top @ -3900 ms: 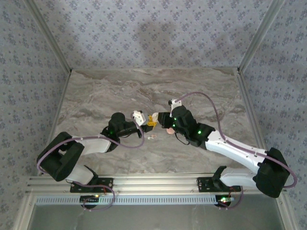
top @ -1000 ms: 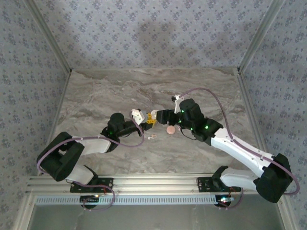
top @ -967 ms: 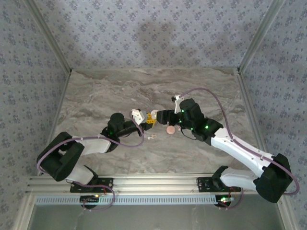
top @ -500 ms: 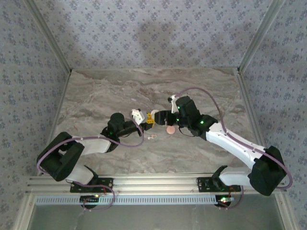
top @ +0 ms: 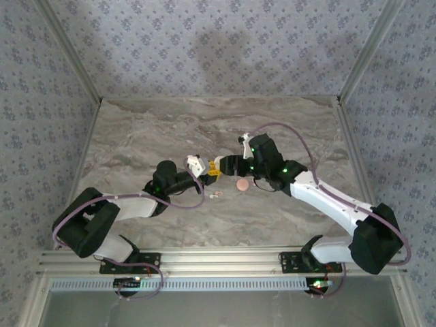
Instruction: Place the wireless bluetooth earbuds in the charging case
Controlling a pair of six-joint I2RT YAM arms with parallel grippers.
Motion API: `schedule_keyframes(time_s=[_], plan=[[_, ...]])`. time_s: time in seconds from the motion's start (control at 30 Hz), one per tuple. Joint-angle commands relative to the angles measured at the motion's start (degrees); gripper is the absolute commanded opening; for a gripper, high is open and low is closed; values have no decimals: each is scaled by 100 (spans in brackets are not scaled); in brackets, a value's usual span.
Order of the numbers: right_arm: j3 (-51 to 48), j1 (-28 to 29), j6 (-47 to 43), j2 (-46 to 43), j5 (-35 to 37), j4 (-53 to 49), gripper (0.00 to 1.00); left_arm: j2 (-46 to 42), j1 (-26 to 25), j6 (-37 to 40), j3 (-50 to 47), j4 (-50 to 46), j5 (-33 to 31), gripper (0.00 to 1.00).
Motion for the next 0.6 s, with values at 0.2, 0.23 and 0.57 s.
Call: schedule_keyframes(time_s=[0.2,0.23,0.57], plan=[[201,-80,93,91,226,-73,68,-129,-44,-97,20,180,125,10],[201,-99,126,92,287,-98,68,-124,-45,-102,24,189,132,10],[190,-172,305,161,352,-60,67,-130,-44,-165,41,233,224,10]])
